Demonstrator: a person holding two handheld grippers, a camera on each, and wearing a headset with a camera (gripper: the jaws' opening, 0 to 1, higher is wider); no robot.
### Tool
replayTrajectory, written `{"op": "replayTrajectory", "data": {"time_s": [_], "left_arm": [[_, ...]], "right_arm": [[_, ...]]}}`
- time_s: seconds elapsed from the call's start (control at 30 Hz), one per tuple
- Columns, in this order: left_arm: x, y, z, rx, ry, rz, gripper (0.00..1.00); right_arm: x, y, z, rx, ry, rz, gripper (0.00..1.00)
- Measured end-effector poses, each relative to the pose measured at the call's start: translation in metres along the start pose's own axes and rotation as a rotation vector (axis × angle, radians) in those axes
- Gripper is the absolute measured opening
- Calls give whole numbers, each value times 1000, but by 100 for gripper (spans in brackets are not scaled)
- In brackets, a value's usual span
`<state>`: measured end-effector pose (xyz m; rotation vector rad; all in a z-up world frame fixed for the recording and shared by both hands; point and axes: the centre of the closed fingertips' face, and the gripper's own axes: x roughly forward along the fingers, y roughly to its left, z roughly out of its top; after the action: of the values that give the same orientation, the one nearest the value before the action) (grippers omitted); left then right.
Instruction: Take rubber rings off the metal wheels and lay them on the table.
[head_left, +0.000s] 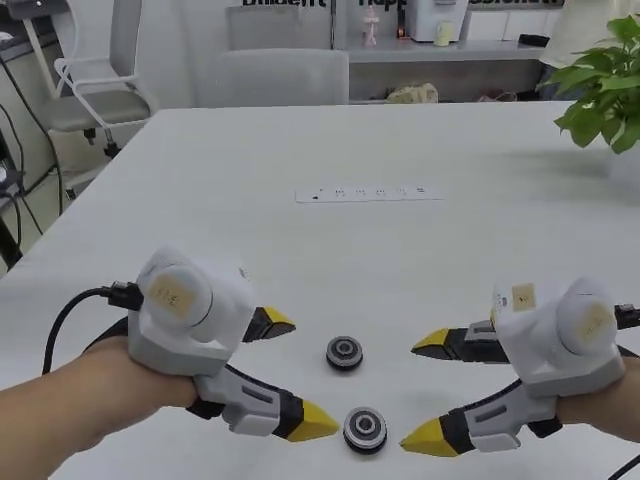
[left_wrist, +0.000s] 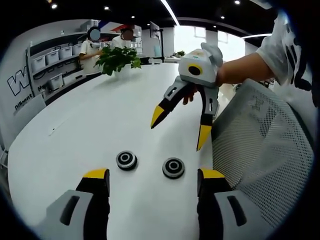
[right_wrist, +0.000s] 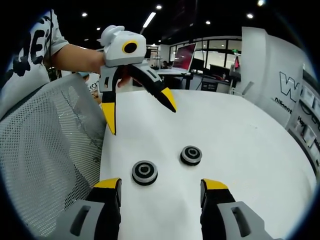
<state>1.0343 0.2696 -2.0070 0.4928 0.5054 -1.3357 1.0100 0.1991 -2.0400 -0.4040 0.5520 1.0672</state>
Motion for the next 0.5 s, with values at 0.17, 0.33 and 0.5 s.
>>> {"op": "replayTrajectory", "data": {"time_s": [0.17,0.33,0.5], "left_arm": [[2,-2,-1,4,5,-12,66],[5,-4,-2,8,12,-19,64],[7,-5,-3,10,14,-25,62]], "right_arm": [[2,4,-1,-1,4,20,60],[2,5,0,-5,4,29,58],[3,5,0,-6,2,31,57]]}}
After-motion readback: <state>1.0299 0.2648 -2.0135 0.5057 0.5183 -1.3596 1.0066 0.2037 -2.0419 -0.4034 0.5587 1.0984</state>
